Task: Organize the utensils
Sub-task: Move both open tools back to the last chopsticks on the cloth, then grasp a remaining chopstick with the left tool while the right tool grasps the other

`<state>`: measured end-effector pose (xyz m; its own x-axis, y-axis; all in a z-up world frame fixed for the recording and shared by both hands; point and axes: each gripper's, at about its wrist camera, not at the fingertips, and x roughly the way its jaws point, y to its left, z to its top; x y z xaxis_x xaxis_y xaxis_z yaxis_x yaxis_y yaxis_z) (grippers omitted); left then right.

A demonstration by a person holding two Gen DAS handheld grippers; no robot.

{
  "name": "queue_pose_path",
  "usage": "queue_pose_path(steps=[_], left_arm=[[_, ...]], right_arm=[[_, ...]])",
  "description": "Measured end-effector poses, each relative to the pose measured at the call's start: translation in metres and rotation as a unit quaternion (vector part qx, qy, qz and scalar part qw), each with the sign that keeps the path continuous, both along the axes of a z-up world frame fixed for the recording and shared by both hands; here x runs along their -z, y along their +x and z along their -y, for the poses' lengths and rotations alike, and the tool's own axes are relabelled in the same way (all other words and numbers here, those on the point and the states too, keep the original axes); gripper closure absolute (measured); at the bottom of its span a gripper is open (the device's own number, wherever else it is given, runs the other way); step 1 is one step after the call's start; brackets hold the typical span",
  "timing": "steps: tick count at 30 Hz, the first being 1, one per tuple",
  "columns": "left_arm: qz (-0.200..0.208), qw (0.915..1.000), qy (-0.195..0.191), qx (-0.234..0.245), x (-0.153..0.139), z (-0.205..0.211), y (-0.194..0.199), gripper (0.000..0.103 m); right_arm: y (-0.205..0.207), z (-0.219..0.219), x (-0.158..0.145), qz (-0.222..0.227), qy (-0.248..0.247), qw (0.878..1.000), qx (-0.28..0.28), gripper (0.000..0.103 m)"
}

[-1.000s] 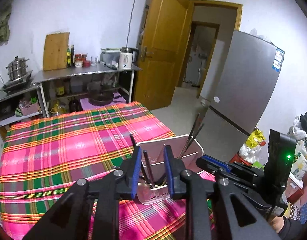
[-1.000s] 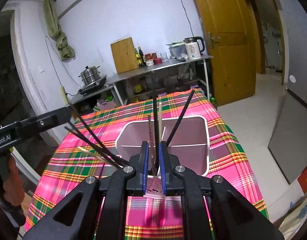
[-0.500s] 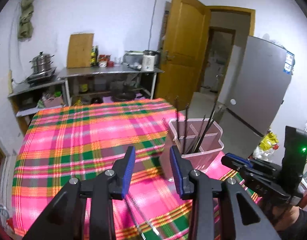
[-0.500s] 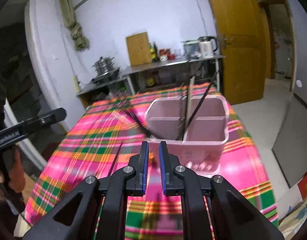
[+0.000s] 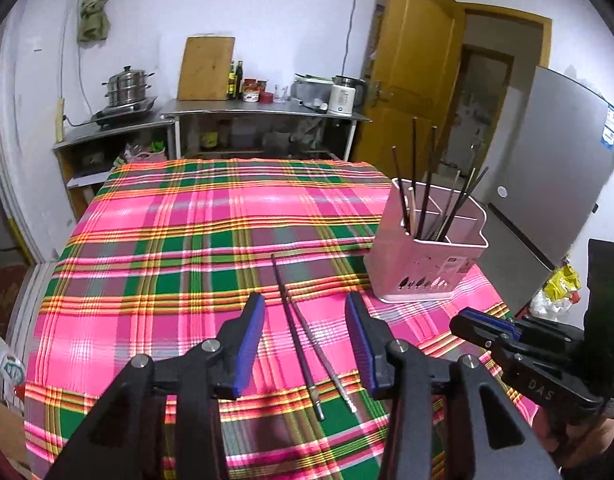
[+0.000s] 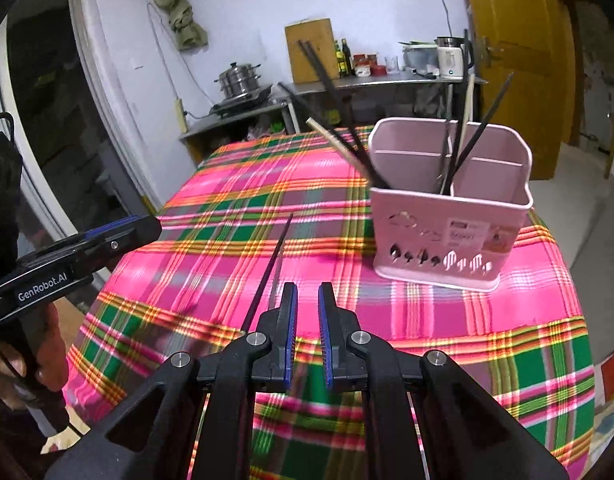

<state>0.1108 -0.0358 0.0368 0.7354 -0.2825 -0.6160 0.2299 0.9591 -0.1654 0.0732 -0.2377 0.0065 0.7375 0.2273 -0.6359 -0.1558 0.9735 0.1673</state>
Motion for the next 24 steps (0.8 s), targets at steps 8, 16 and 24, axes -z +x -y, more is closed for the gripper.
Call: queue_pose_path(steps=[8, 16, 24], left_arm=[[-0.004, 0.9999, -0.004, -0.015, 0.009, -0.013, -0.005, 0.059], [-0.019, 0.9995, -0.008, -0.025, 0.023, -0.023, -0.002, 0.059], [-0.042, 0.9985, -0.005, -0.035, 0.042, -0.029, 0.007, 0.059]], right_arm=[[0.001, -0.014, 0.006, -0.014, -0.012, 1.000, -0.015, 0.092], [0.008, -0.026, 0.016, -0.029, -0.022, 0.999, -0.026, 0.092], [0.026, -0.039, 0.033, -0.050, -0.033, 0.997, -0.040, 0.092]])
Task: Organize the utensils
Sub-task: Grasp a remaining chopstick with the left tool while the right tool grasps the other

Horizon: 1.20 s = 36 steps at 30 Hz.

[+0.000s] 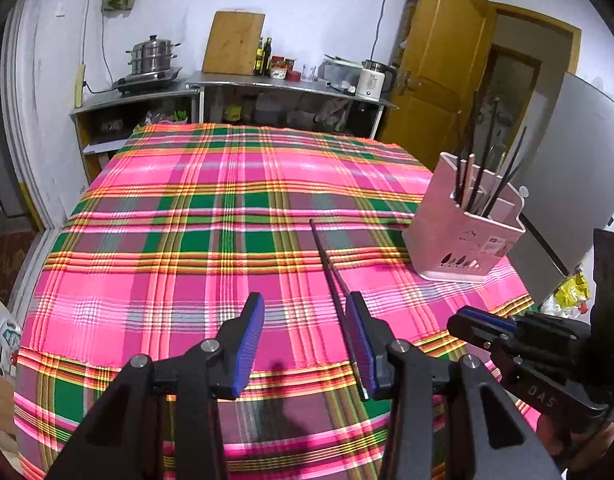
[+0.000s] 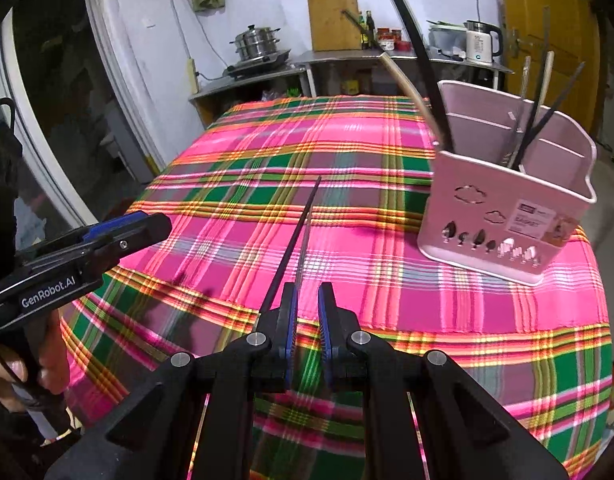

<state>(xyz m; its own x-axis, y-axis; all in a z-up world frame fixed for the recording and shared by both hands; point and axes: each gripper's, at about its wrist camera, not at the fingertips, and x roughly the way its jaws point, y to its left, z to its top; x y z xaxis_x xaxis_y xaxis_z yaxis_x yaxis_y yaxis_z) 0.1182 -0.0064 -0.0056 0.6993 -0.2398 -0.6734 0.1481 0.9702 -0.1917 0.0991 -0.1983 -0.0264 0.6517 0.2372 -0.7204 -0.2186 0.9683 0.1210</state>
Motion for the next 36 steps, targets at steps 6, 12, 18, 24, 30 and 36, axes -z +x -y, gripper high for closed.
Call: queue_pose_path(steps=[6, 12, 18, 24, 30, 36], left_arm=[[-0.017, 0.9998, 0.006, -0.010, 0.015, -0.007, 0.010, 0.059], [-0.045, 0.9987, 0.001, -0.024, 0.034, -0.020, 0.025, 0.059], [-0.060, 0.9978, -0.013, -0.024, 0.046, -0.024, 0.040, 0.059], [-0.064, 0.9975, -0.027, -0.008, 0.050, -0.013, 0.055, 0.059], [-0.069, 0.9967, -0.038, 0.017, 0.053, 0.007, 0.071, 0.059], [-0.078, 0.9954, -0.028, 0.049, 0.062, 0.037, 0.088, 0.061]], right_arm=[[0.020, -0.010, 0.019, -0.019, -0.005, 1.000, -0.012, 0.092], [0.043, -0.023, 0.041, -0.040, -0.010, 0.999, -0.020, 0.092], [0.059, -0.031, 0.058, -0.055, -0.011, 0.998, -0.027, 0.092], [0.070, -0.036, 0.066, -0.058, -0.025, 0.998, -0.027, 0.093], [0.065, -0.022, 0.065, -0.059, -0.024, 0.998, -0.010, 0.097], [0.051, 0.004, 0.062, -0.062, -0.006, 0.998, 0.020, 0.097]])
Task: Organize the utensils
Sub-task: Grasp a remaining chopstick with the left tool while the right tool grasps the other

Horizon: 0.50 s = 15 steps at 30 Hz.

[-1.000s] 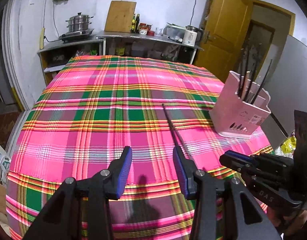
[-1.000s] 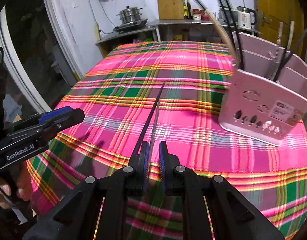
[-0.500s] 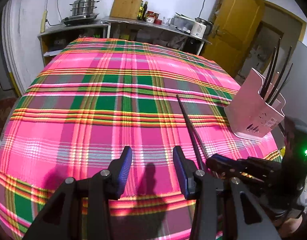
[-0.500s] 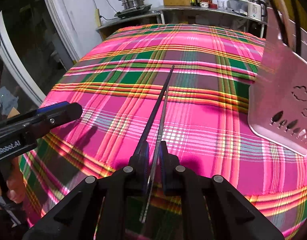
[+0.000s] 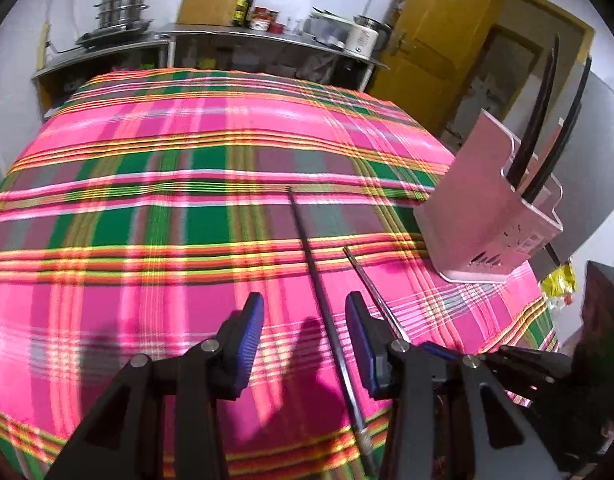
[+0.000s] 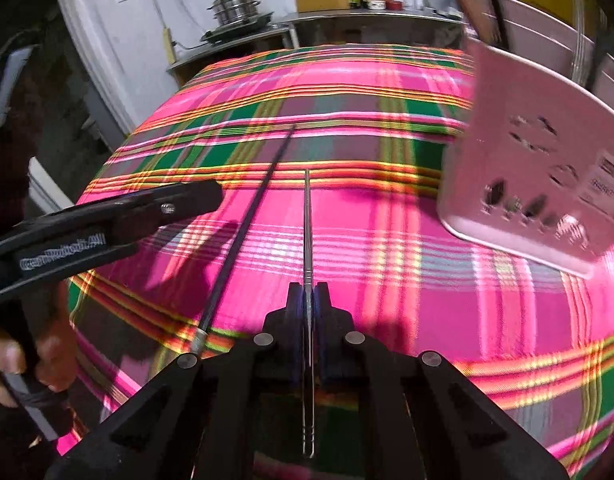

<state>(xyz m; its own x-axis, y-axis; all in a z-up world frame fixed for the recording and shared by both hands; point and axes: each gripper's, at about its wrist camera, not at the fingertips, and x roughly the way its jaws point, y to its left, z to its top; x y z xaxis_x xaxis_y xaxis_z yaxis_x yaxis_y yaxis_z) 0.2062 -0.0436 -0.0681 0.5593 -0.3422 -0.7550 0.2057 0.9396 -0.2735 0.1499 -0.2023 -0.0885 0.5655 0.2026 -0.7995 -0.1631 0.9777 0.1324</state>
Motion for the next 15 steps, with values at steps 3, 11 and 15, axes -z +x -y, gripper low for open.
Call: queue_pose_path(steps=[3, 11, 15], left_arm=[[-0.012, 0.9997, 0.014, 0.016, 0.010, 0.014, 0.006, 0.076], [-0.010, 0.9982, 0.054, 0.022, 0.015, 0.011, -0.008, 0.095], [-0.013, 0.9982, 0.058, 0.004, 0.015, -0.010, -0.024, 0.096]], right_arm=[[-0.004, 0.007, -0.001, -0.002, 0.004, 1.000, 0.009, 0.097], [-0.010, 0.014, -0.002, -0.008, 0.011, 1.000, 0.015, 0.097], [-0.010, 0.011, -0.005, -0.009, 0.009, 1.000, 0.005, 0.097]])
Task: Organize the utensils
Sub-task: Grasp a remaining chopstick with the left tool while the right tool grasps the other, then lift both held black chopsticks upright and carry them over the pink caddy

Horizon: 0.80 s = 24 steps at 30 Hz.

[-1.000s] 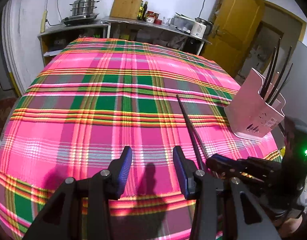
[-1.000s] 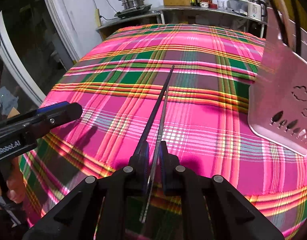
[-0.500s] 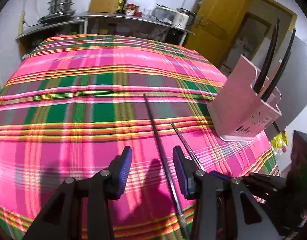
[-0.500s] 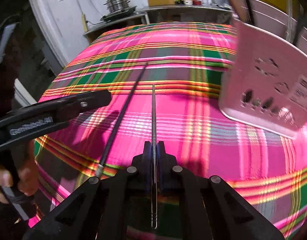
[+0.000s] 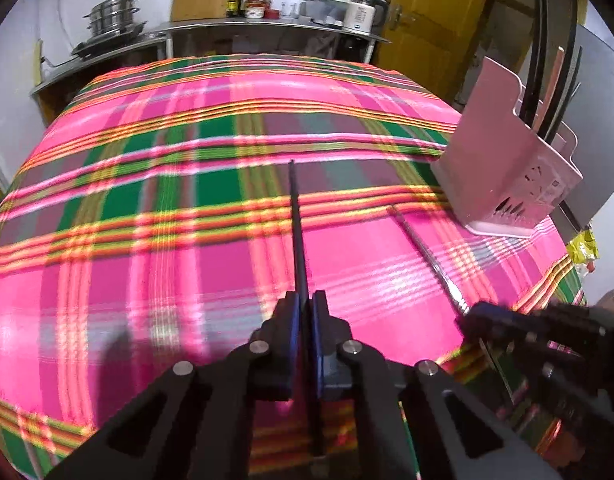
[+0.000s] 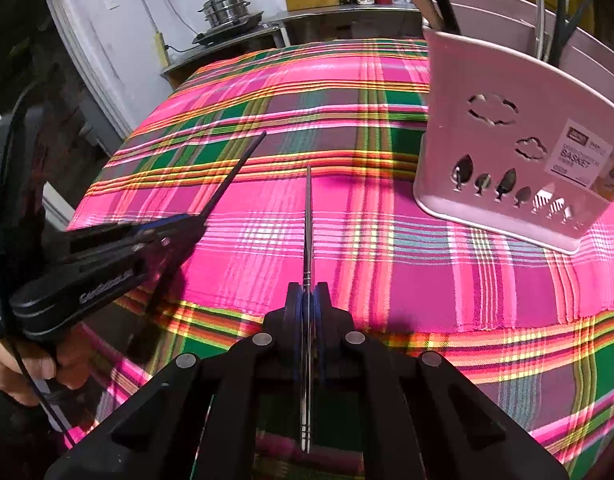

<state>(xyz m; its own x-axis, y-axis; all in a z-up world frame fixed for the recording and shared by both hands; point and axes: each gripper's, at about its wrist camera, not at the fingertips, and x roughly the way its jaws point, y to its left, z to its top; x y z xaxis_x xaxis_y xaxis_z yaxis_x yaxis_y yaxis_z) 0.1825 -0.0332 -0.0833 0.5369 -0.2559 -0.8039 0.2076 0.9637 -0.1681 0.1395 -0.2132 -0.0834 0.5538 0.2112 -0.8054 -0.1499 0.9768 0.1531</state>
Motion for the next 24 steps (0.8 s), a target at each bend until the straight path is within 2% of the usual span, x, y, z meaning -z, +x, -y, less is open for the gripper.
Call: queue_pose_path(steps=[4, 9, 13, 16, 21, 24], left_arm=[[-0.005, 0.9999, -0.002, -0.013, 0.001, -0.014, -0.008, 0.096], [-0.012, 0.9999, 0.008, -0.003, 0.001, -0.006, 0.005, 0.095], [-0.010, 0.9997, 0.015, 0.015, 0.000, 0.001, 0.018, 0.083], [-0.007, 0.9991, 0.030, 0.028, 0.000, 0.007, 0.025, 0.080], [-0.003, 0.9985, 0.042, 0.035, 0.000, 0.011, 0.034, 0.080], [0.000, 0.9980, 0.056, 0.030, -0.001, 0.013, 0.038, 0.094]], right_arm=[[0.006, -0.006, -0.006, 0.011, -0.008, 1.000, -0.013, 0.094], [0.024, -0.014, -0.005, 0.013, -0.020, 1.000, -0.014, 0.094], [0.039, -0.016, -0.002, 0.008, -0.028, 1.000, -0.009, 0.094], [0.049, -0.016, 0.004, -0.002, -0.029, 1.000, -0.007, 0.094], [0.057, -0.018, 0.004, -0.003, -0.023, 1.000, -0.005, 0.096], [0.059, -0.019, 0.003, -0.004, -0.020, 1.000, -0.006, 0.098]])
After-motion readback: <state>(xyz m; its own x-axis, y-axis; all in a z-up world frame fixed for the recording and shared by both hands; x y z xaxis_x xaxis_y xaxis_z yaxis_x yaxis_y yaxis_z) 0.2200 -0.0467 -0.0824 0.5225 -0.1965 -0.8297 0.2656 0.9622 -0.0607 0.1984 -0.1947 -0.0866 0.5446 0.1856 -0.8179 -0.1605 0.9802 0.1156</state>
